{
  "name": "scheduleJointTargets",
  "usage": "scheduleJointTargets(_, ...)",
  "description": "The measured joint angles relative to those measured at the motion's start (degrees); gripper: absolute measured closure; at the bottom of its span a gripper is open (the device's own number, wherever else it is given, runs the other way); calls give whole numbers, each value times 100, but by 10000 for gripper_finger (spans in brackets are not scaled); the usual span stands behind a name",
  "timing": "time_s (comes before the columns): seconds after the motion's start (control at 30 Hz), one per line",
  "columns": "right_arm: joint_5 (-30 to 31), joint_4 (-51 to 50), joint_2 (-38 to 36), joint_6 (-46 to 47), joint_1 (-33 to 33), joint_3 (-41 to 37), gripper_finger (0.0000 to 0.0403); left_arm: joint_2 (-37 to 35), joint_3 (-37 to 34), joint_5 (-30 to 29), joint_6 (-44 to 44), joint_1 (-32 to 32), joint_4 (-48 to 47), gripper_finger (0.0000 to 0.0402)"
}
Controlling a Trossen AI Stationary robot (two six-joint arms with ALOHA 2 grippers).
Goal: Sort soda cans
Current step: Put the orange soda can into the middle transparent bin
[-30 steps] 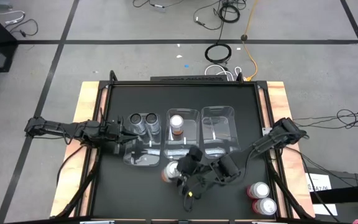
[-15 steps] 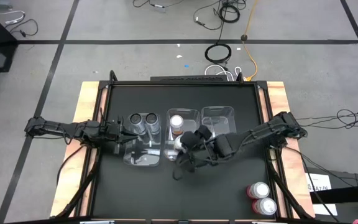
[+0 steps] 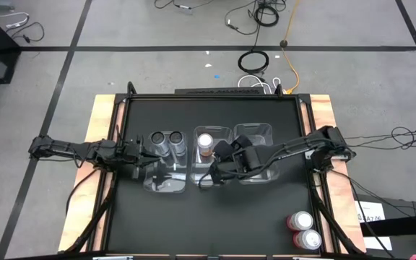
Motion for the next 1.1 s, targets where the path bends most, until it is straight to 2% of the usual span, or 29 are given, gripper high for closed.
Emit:
scheduleJointTargets(0.3, -467, 1159, 7, -80, -434, -1089, 115, 0, 0, 0, 0, -2, -2, 352)
scheduleJointTargets(0.43, -439, 1425, 4, -142, -636, -1309, 115, 0, 0, 0, -2, -2, -2, 352)
scheduleJointTargets(0.93, -441, 1748, 7, -85, -1118, -1446, 114, 0, 0, 0, -2, 0, -2, 352)
scheduleJointTargets(1.1, -443, 1731, 7, -129, -1114, -1446, 94, 0, 0, 0, -1, -2, -1, 352)
